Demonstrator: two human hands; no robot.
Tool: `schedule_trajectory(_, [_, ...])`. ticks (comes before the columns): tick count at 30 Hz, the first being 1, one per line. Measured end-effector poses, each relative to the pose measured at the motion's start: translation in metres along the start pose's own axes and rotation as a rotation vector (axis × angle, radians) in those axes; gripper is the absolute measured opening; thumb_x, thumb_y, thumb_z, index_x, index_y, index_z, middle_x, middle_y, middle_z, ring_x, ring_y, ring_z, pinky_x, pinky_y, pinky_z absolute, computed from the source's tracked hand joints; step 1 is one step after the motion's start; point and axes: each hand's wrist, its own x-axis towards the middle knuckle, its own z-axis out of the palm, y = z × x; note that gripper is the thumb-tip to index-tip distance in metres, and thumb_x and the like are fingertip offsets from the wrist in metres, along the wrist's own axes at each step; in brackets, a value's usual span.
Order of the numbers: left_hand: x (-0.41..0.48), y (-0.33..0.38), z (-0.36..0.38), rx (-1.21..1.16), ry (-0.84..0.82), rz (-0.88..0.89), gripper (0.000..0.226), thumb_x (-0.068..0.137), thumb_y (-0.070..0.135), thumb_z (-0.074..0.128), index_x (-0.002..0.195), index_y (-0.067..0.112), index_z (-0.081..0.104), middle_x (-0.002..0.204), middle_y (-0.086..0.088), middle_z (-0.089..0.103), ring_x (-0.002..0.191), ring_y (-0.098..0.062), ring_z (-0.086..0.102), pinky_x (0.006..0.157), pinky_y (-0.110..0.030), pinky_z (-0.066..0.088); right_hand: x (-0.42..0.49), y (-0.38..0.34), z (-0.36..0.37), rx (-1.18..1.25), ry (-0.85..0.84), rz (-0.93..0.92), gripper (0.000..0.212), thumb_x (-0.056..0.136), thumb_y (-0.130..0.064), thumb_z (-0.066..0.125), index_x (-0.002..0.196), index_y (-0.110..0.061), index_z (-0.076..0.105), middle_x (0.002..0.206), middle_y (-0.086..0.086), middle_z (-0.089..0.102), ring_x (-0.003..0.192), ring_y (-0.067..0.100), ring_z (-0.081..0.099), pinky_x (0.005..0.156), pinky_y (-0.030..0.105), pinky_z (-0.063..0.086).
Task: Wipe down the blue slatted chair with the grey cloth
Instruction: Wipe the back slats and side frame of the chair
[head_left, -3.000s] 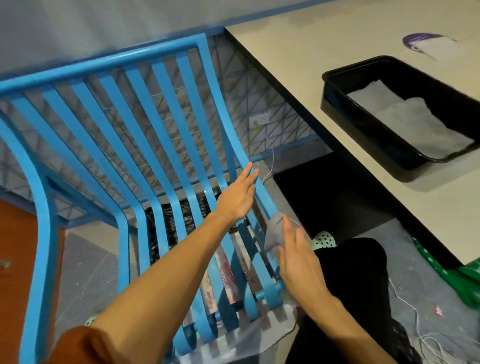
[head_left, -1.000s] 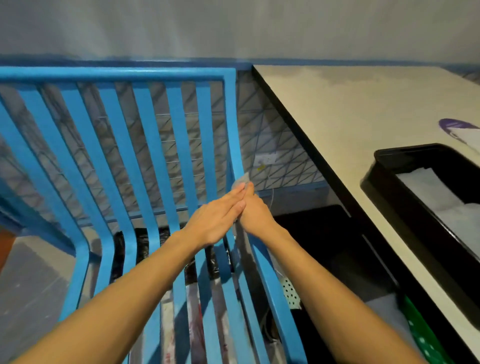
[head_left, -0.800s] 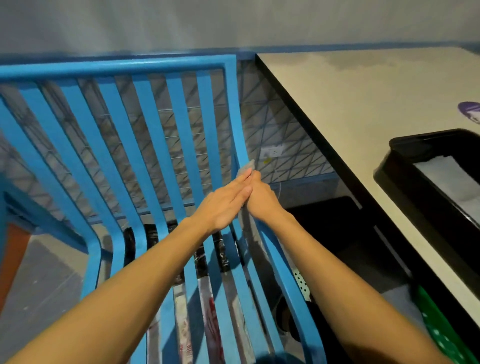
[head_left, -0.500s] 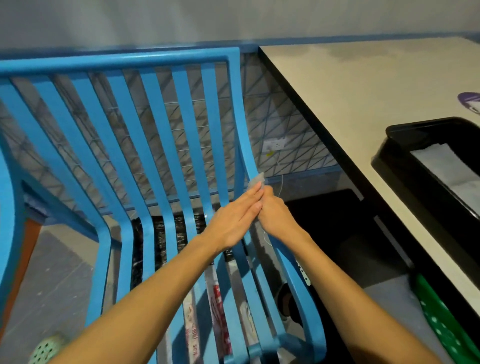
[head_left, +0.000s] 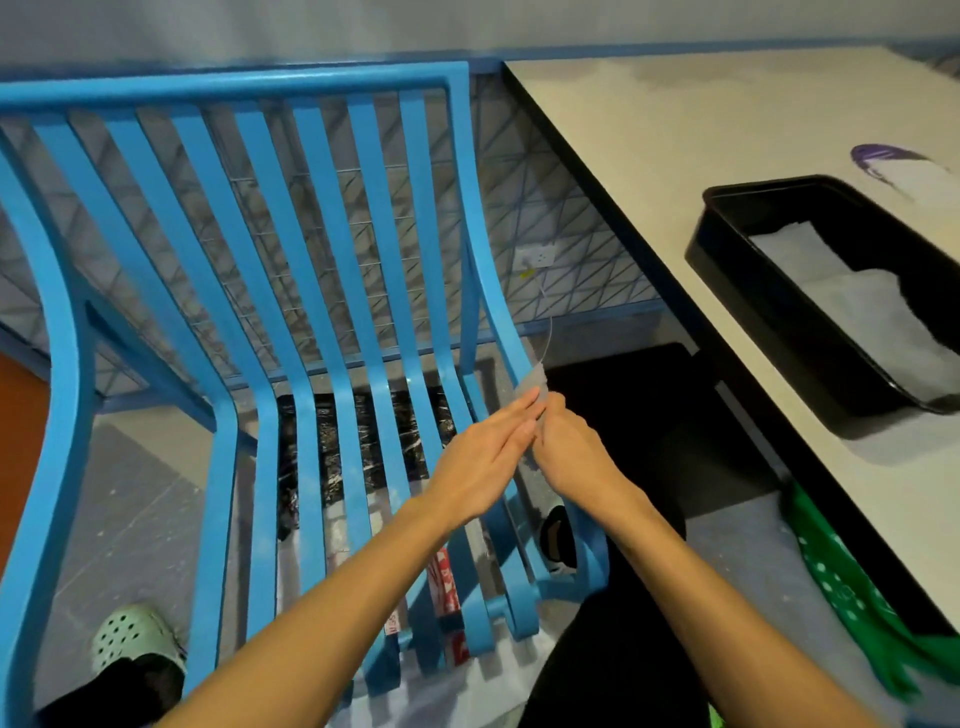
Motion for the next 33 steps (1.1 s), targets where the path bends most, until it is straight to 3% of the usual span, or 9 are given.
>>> schedule_trajectory(2, [-0.017, 0.009, 0.009, -0.171, 0.072, -0.038, 0.034, 0.104, 0.036, 0.039, 0.131, 0.033, 0.06, 0.144, 0.021, 0.047, 0.096, -0.006, 0.068, 0.088, -0.027, 0.053, -0.024, 0.008, 0.006, -0.051, 0.058, -0.026, 0.041, 0.101, -0.024, 0.041, 0.138, -0.008, 0.03, 0.117, 0.015, 0.056, 0.093, 0.031, 0.06, 0.079, 0.047, 0.051])
schedule_trajectory(3, [-0.025, 0.012, 0.011, -0.26, 0.121, -0.082, 0.032, 0.104, 0.03, 0.042, 0.123, 0.028, 0.067, 0.135, 0.015, 0.058, 0.077, -0.014, 0.07, 0.079, -0.029, 0.055, -0.036, 0.012, 0.009, -0.101, 0.081, -0.032, 0.052, 0.102, -0.026, 0.041, 0.147, -0.01, 0.02, 0.119, 0.013, 0.051, 0.092, 0.029, 0.061, 0.078, 0.045, 0.052])
schedule_trajectory(5, [-0.04, 0.012, 0.012, -0.376, 0.198, -0.186, 0.028, 0.102, 0.022, 0.046, 0.111, 0.024, 0.073, 0.11, 0.008, 0.072, 0.065, -0.022, 0.068, 0.069, -0.027, 0.052, -0.059, 0.02, 0.015, -0.194, 0.11, -0.069, 0.067, 0.103, -0.03, 0.041, 0.154, -0.015, 0.0, 0.12, 0.009, 0.043, 0.087, 0.02, 0.058, 0.073, 0.035, 0.053])
schedule_trajectory(8, [-0.054, 0.006, 0.013, -0.451, 0.209, -0.299, 0.024, 0.1, 0.017, 0.049, 0.109, 0.021, 0.071, 0.102, 0.008, 0.073, 0.068, -0.026, 0.068, 0.066, -0.022, 0.049, -0.074, 0.027, 0.02, -0.22, 0.127, -0.095, 0.072, 0.103, -0.03, 0.042, 0.155, -0.02, -0.007, 0.12, 0.008, 0.039, 0.08, 0.012, 0.048, 0.067, 0.027, 0.046])
schedule_trajectory(15, [-0.045, 0.017, 0.018, -0.526, 0.147, -0.417, 0.021, 0.102, 0.023, 0.045, 0.112, 0.025, 0.064, 0.104, 0.006, 0.071, 0.07, -0.018, 0.068, 0.062, -0.028, 0.046, -0.021, 0.003, 0.011, -0.267, 0.106, -0.08, 0.071, 0.103, -0.024, 0.043, 0.154, -0.008, -0.003, 0.128, 0.021, 0.043, 0.09, 0.034, 0.059, 0.066, 0.033, 0.036])
schedule_trajectory(18, [-0.042, 0.023, 0.019, -0.513, 0.13, -0.429, 0.022, 0.102, 0.024, 0.044, 0.113, 0.025, 0.063, 0.105, 0.005, 0.07, 0.07, -0.016, 0.068, 0.06, -0.029, 0.047, 0.001, -0.005, 0.01, -0.268, 0.115, -0.046, 0.071, 0.102, -0.025, 0.043, 0.154, -0.008, -0.002, 0.132, 0.024, 0.042, 0.095, 0.038, 0.059, 0.069, 0.038, 0.041])
schedule_trajectory(24, [-0.049, 0.015, 0.014, -0.504, 0.159, -0.44, 0.024, 0.102, 0.021, 0.043, 0.117, 0.02, 0.062, 0.095, -0.002, 0.073, 0.063, -0.021, 0.065, 0.05, -0.026, 0.041, -0.035, 0.006, 0.017, -0.336, 0.14, -0.067, 0.073, 0.103, -0.025, 0.043, 0.155, -0.015, -0.007, 0.123, 0.014, 0.042, 0.073, 0.018, 0.054, 0.059, 0.028, 0.041])
schedule_trajectory(28, [-0.045, 0.02, 0.017, -0.563, 0.154, -0.449, 0.022, 0.102, 0.02, 0.044, 0.114, 0.022, 0.062, 0.096, 0.0, 0.072, 0.067, -0.017, 0.067, 0.05, -0.023, 0.044, -0.079, 0.023, 0.025, -0.275, 0.181, -0.065, 0.08, 0.1, -0.027, 0.047, 0.154, -0.022, -0.012, 0.125, 0.008, 0.038, 0.079, 0.008, 0.05, 0.063, 0.021, 0.046])
schedule_trajectory(33, [-0.039, 0.028, 0.032, -0.564, 0.092, -0.402, 0.019, 0.101, 0.018, 0.047, 0.101, 0.024, 0.065, 0.094, 0.003, 0.069, 0.075, -0.015, 0.07, 0.061, -0.027, 0.05, -0.107, 0.033, 0.035, -0.2, 0.176, -0.061, 0.085, 0.1, -0.027, 0.047, 0.15, -0.029, -0.021, 0.13, 0.005, 0.032, 0.085, 0.008, 0.051, 0.066, 0.022, 0.052])
